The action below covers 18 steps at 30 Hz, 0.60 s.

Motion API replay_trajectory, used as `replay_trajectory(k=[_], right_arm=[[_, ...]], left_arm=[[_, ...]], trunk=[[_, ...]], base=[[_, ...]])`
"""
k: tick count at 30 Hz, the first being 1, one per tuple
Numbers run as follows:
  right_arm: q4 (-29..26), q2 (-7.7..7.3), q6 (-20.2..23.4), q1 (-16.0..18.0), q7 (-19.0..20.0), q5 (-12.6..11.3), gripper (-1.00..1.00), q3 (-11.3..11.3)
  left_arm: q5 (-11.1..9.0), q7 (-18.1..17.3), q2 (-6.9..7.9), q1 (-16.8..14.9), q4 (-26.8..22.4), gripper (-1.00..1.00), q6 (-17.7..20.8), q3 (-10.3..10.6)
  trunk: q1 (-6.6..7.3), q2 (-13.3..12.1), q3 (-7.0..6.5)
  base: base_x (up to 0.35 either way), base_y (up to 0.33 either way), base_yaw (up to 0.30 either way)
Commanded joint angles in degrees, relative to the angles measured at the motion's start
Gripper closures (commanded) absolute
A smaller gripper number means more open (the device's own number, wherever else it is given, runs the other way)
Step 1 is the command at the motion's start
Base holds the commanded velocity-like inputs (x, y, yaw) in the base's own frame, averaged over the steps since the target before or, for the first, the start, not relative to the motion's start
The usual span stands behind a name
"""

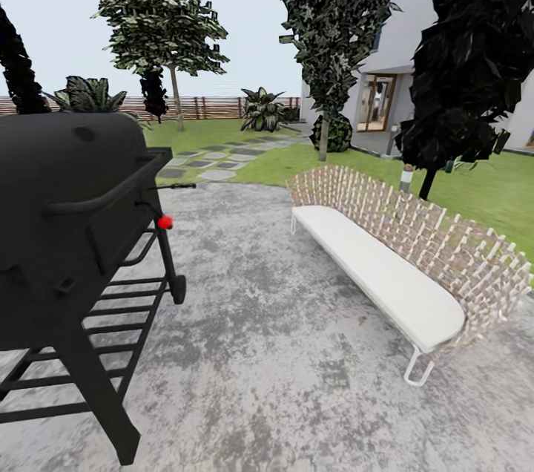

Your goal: Pick up the pesticide atomizer in the garden and spray insectifuge to fully cover both potted plants in the garden.

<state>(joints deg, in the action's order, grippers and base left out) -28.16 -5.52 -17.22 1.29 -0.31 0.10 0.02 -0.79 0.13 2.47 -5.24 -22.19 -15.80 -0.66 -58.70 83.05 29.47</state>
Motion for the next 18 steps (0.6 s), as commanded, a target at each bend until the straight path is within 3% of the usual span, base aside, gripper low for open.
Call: replay_trajectory(k=[1,18], right_arm=[[0.1,0.02,-0.2,0.0,0.0,0.0,-1.00,0.0],[0.0,0.11,-0.2,0.0,0.0,-0.1,-1.00,-0.2]], left_arm=[[-0.1,0.0,-0.01,0.0,0.0,-1.00,-0.2,0.0],[-0.1,0.0,0.08,0.0,0.0,-1.00,-0.3,0.0]], trunk=[[-0.03,0.0,0.06],[-0.03,0.0,0.06]], base=[[0.339,0.000,0.000],[0.339,-0.013,0.000]])
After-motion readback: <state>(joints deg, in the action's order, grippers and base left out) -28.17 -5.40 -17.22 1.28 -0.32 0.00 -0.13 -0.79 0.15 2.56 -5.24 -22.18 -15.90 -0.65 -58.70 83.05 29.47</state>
